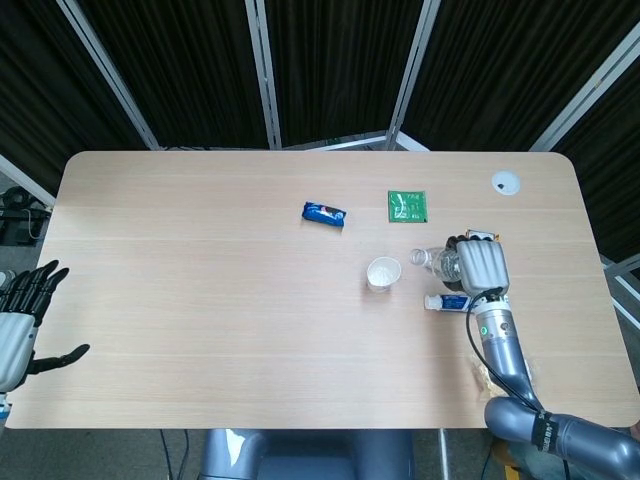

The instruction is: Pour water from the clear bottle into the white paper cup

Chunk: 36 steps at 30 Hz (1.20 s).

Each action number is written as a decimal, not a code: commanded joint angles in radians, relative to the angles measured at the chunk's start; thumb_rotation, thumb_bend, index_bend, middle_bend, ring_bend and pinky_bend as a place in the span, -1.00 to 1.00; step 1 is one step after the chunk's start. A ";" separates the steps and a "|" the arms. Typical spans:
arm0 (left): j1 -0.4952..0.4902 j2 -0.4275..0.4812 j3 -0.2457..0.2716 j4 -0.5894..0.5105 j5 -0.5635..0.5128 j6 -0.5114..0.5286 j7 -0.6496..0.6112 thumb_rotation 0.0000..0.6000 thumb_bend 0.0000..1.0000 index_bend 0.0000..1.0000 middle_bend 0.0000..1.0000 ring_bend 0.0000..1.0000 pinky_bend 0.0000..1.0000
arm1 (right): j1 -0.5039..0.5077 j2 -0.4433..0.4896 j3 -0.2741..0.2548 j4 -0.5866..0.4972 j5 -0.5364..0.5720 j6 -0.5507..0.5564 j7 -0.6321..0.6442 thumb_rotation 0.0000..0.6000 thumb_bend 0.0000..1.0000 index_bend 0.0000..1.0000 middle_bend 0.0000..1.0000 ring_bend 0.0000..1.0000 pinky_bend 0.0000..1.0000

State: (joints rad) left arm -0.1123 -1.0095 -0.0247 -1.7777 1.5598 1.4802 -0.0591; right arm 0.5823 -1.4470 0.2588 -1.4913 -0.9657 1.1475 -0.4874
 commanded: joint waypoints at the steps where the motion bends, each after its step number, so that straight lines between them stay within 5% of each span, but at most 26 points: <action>1: -0.001 0.010 0.010 -0.008 0.016 -0.006 -0.014 1.00 -1.00 -0.97 -1.00 -1.00 -1.00 | -0.075 0.106 -0.024 -0.105 -0.117 -0.060 0.263 1.00 0.20 0.00 0.30 0.24 0.04; 9: 0.000 0.007 0.018 -0.015 0.033 -0.004 0.001 1.00 -1.00 -0.97 -1.00 -1.00 -1.00 | -0.085 0.196 -0.076 -0.194 -0.301 -0.225 0.652 1.00 0.20 0.00 0.30 0.24 0.04; 14: -0.006 -0.002 0.017 -0.012 0.020 -0.019 0.015 1.00 -1.00 -0.97 -1.00 -1.00 -1.00 | -0.054 0.154 -0.121 -0.162 -0.444 -0.281 0.825 1.00 0.20 0.00 0.30 0.24 0.04; 26: -0.018 -0.011 0.004 0.002 -0.024 -0.047 0.022 1.00 -1.00 -0.96 -1.00 -1.00 -1.00 | 0.007 -0.050 -0.160 -0.026 -0.559 -0.251 0.905 1.00 0.28 0.00 0.30 0.21 0.04; 36: -0.024 -0.011 -0.001 0.008 -0.045 -0.063 0.017 1.00 -1.00 -0.96 -1.00 -1.00 -1.00 | -0.004 -0.213 -0.164 0.168 -0.576 -0.142 0.967 1.00 0.04 0.01 0.29 0.18 0.04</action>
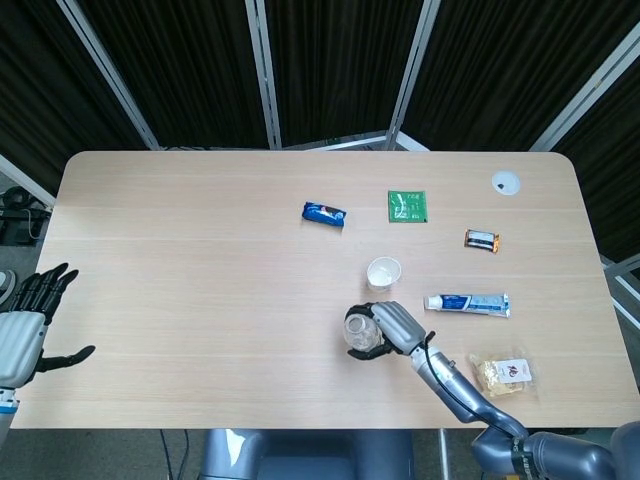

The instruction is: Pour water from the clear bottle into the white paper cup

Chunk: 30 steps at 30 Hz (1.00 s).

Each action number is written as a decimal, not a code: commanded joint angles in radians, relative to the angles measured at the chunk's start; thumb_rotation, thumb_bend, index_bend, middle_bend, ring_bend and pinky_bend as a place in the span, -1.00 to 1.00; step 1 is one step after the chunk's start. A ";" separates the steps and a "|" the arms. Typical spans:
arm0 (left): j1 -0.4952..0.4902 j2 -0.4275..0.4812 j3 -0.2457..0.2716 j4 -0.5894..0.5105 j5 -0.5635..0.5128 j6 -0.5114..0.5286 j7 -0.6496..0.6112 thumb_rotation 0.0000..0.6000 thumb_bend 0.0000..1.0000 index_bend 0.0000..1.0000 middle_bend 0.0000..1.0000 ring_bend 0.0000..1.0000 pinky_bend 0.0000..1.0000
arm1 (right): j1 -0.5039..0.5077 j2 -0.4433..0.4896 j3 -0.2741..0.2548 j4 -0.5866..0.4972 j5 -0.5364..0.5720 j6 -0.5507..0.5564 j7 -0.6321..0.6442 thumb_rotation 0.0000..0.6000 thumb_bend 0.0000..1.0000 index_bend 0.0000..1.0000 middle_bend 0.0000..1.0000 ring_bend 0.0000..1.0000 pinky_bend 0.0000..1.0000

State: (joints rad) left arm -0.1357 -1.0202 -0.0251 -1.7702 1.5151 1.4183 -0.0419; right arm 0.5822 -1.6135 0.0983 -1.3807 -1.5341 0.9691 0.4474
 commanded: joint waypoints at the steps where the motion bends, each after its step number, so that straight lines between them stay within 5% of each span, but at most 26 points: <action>1: -0.001 -0.001 0.000 0.000 -0.001 -0.002 0.001 1.00 -1.00 -0.96 -1.00 -1.00 -1.00 | -0.005 -0.056 -0.006 0.072 -0.008 0.042 0.041 1.00 0.04 0.01 0.29 0.18 0.04; 8: -0.005 -0.001 0.003 -0.004 -0.002 -0.012 0.003 1.00 -1.00 -0.96 -1.00 -1.00 -1.00 | -0.012 -0.109 -0.041 0.164 -0.053 0.105 0.092 1.00 -0.07 -0.01 0.28 0.17 0.04; 15: -0.007 0.000 0.003 -0.005 -0.002 -0.015 0.001 1.00 -1.00 -0.96 -1.00 -1.00 -1.00 | -0.011 -0.117 -0.062 0.198 -0.066 0.120 0.118 1.00 -0.64 -0.32 0.12 0.04 0.02; 19: -0.008 0.001 0.006 -0.006 0.001 -0.017 -0.004 1.00 -1.00 -0.96 -1.00 -1.00 -1.00 | -0.010 -0.114 -0.080 0.213 -0.077 0.123 0.137 1.00 -0.97 -0.49 -0.09 -0.16 -0.15; 25: -0.008 0.002 0.008 -0.006 0.004 -0.015 -0.004 1.00 -1.00 -0.96 -1.00 -1.00 -1.00 | -0.006 -0.103 -0.098 0.221 -0.089 0.127 0.171 1.00 -1.00 -0.68 -0.46 -0.44 -0.37; 30: -0.007 0.002 0.009 -0.007 0.007 -0.014 -0.004 1.00 -1.00 -0.96 -1.00 -1.00 -1.00 | -0.006 -0.089 -0.109 0.226 -0.099 0.136 0.183 1.00 -1.00 -0.78 -0.55 -0.53 -0.44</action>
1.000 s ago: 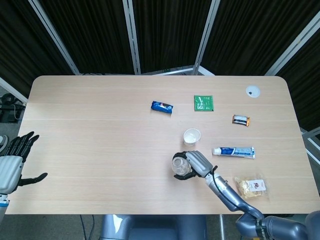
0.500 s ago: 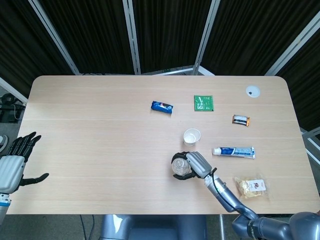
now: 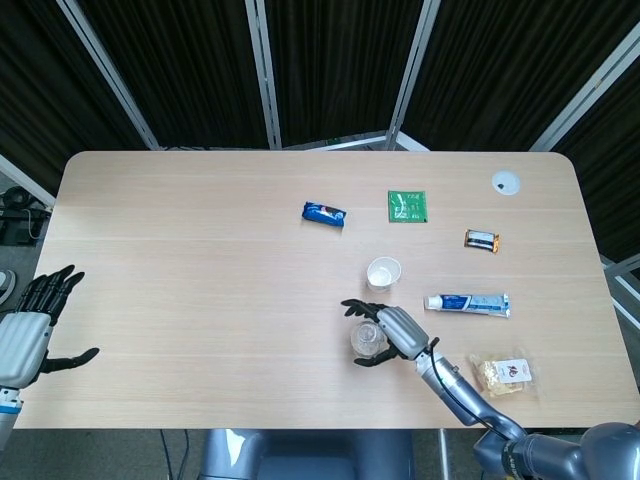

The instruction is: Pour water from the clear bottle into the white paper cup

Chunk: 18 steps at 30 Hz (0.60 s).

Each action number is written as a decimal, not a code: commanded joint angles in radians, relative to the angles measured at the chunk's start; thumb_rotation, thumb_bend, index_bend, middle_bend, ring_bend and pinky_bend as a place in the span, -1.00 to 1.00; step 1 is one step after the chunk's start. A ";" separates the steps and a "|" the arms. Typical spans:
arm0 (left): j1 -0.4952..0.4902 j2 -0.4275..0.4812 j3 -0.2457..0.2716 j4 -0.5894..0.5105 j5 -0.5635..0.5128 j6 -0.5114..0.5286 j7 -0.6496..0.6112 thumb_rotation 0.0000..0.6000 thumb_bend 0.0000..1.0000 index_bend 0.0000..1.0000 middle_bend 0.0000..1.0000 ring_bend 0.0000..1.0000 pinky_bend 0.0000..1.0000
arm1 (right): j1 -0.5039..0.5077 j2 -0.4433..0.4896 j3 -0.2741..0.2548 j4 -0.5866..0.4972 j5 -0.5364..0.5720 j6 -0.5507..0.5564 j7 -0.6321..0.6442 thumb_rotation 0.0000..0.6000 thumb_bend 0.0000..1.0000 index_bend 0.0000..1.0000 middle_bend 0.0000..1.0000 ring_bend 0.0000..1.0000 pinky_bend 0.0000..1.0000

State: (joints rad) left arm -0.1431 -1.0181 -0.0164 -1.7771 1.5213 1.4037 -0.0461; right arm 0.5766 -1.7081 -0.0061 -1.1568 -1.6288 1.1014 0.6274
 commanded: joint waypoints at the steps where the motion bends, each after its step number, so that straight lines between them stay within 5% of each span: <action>1: 0.000 0.000 0.001 0.000 0.001 0.001 0.000 1.00 -1.00 -0.96 -1.00 -1.00 -1.00 | -0.001 0.009 -0.008 0.006 -0.008 0.008 0.004 1.00 -1.00 -0.81 -0.57 -0.56 -0.47; 10: 0.002 0.007 0.006 -0.007 0.016 0.007 -0.011 1.00 -1.00 -0.95 -1.00 -1.00 -1.00 | -0.011 0.095 -0.060 -0.016 -0.054 0.046 0.030 1.00 -1.00 -1.00 -1.00 -1.00 -0.99; 18: 0.009 0.019 0.023 -0.016 0.063 0.026 -0.031 1.00 -1.00 -0.95 -1.00 -1.00 -1.00 | -0.043 0.243 -0.113 -0.081 -0.070 0.061 -0.092 1.00 -1.00 -1.00 -1.00 -1.00 -1.00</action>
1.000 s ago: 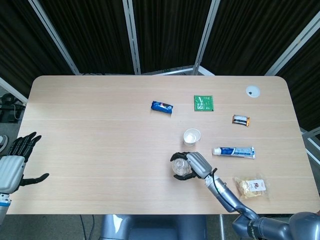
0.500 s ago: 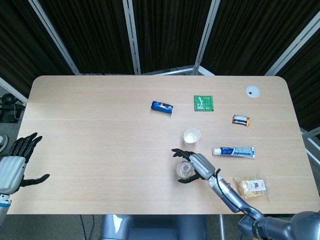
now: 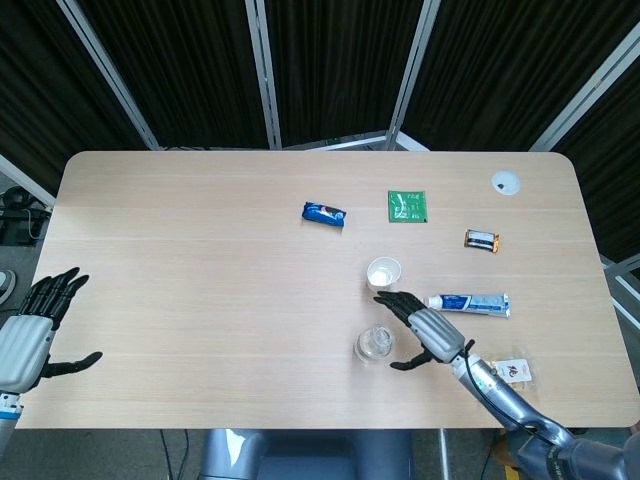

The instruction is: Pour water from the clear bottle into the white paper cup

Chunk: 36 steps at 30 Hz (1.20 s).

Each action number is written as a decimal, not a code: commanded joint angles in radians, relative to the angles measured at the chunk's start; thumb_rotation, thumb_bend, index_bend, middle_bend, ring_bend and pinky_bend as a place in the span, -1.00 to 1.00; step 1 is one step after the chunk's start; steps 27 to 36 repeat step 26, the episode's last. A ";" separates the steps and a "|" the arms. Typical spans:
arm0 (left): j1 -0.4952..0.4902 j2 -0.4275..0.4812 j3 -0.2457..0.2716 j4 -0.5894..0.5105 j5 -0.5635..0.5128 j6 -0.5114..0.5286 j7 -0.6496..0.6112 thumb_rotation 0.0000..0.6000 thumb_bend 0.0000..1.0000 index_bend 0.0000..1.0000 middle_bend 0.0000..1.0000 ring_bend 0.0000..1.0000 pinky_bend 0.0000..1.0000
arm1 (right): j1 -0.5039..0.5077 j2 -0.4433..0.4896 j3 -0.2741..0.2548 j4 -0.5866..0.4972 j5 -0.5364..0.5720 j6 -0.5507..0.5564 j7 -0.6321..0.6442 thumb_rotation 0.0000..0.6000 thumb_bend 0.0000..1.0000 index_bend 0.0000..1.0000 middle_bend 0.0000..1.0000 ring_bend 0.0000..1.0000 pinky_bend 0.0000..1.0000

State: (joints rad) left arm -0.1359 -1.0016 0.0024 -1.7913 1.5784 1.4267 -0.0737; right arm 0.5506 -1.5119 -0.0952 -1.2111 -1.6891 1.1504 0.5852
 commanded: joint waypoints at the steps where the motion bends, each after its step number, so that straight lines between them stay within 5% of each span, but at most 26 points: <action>1: 0.003 0.003 0.006 -0.003 0.010 0.005 -0.005 1.00 -1.00 -0.95 -1.00 -1.00 -1.00 | -0.023 0.064 -0.030 -0.033 -0.014 0.019 -0.071 1.00 -1.00 -1.00 -1.00 -1.00 -1.00; 13: 0.027 0.005 0.012 -0.003 0.054 0.068 -0.001 1.00 -1.00 -0.95 -1.00 -1.00 -1.00 | -0.199 0.250 -0.027 -0.127 0.040 0.238 -0.365 1.00 -1.00 -1.00 -1.00 -1.00 -1.00; 22: 0.042 -0.016 -0.001 0.018 0.065 0.117 0.029 1.00 -1.00 -0.95 -1.00 -1.00 -1.00 | -0.330 0.335 0.030 -0.350 0.087 0.449 -0.541 1.00 -1.00 -1.00 -1.00 -1.00 -1.00; 26: 0.046 -0.032 -0.007 0.034 0.069 0.133 0.055 1.00 -1.00 -0.96 -1.00 -1.00 -1.00 | -0.364 0.374 0.041 -0.469 0.098 0.487 -0.593 1.00 -1.00 -1.00 -1.00 -1.00 -1.00; 36: 0.046 -0.032 -0.007 0.034 0.069 0.133 0.055 1.00 -1.00 -0.96 -1.00 -1.00 -1.00 | -0.364 0.374 0.041 -0.469 0.098 0.487 -0.593 1.00 -1.00 -1.00 -1.00 -1.00 -1.00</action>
